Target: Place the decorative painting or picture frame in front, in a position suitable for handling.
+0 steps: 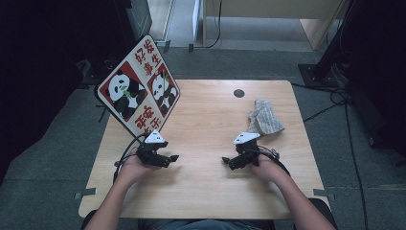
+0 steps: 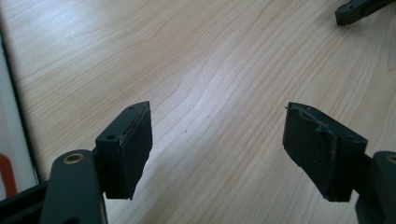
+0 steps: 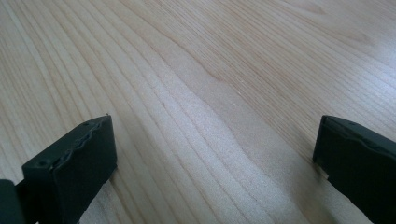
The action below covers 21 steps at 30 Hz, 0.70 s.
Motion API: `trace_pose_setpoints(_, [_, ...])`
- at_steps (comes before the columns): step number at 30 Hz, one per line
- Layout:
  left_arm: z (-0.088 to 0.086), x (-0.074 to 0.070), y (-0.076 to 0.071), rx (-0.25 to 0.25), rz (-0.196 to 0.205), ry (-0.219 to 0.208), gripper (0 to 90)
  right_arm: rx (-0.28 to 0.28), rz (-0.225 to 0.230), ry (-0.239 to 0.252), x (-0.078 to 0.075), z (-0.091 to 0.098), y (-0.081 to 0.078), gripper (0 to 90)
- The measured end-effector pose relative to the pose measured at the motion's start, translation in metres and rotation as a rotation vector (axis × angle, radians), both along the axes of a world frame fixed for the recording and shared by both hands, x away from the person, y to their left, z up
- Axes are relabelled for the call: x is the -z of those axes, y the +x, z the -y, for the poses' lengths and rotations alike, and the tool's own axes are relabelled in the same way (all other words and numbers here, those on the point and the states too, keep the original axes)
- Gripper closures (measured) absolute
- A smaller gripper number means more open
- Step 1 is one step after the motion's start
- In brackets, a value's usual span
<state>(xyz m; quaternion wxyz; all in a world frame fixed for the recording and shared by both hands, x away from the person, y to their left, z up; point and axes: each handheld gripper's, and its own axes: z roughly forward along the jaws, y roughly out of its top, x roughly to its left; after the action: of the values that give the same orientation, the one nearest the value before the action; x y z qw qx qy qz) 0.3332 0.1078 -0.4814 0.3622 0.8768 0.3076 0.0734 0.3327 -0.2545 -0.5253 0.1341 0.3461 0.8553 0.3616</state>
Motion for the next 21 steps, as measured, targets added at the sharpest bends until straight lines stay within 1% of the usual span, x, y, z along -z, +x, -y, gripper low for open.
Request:
trace_pose_setpoints(1, [-0.002,0.0,-0.001,-0.007,-0.011,0.009,28.0,0.0,0.0,0.0,0.0,0.0,0.0,0.0])
trace_pose_setpoints(2, [-0.003,0.0,-0.001,-0.012,-0.019,0.015,32.5,0.0,-0.001,0.0,0.0,0.0,0.0,0.0])
trace_pose_setpoints(3, [-0.007,-0.001,-0.002,-0.018,-0.026,0.017,32.5,0.0,-0.001,0.0,0.0,0.0,0.0,0.0])
trace_pose_setpoints(5, [-0.011,-0.002,-0.004,-0.032,-0.034,0.001,33.6,0.0,0.0,0.0,0.0,0.0,0.0,0.0])
trace_pose_setpoints(6, [-0.015,-0.003,-0.004,-0.038,-0.034,-0.003,35.9,-0.002,-0.001,0.0,0.0,0.0,0.0,0.0])
trace_pose_setpoints(8, [-0.021,-0.005,-0.005,-0.058,-0.028,-0.023,35.9,-0.002,-0.002,0.0,0.0,0.0,0.0,0.0])
trace_pose_setpoints(10, [-0.027,-0.007,-0.007,-0.072,-0.021,-0.028,36.5,-0.008,-0.003,0.0,0.0,0.0,0.001,0.0])
trace_pose_setpoints(14, [-0.036,-0.008,-0.01,-0.089,-0.008,-0.019,37.4,-0.012,-0.004,-0.001,0.0,0.0,0.001,0.0])
trace_pose_setpoints(16, [-0.04,-0.009,-0.011,-0.108,-0.011,-0.03,37.6,-0.012,-0.004,-0.001,0.0,0.0,0.001,0.0])
trace_pose_setpoints(20, [-0.049,-0.012,-0.013,-0.125,-0.007,-0.05,37.9,-0.012,-0.004,-0.001,0.0,0.0,0.001,0.0])
trace_pose_setpoints(21, [-0.051,-0.012,-0.013,-0.129,-0.012,-0.054,37.9,-0.012,-0.004,-0.001,0.0,0.0,0.001,0.0])
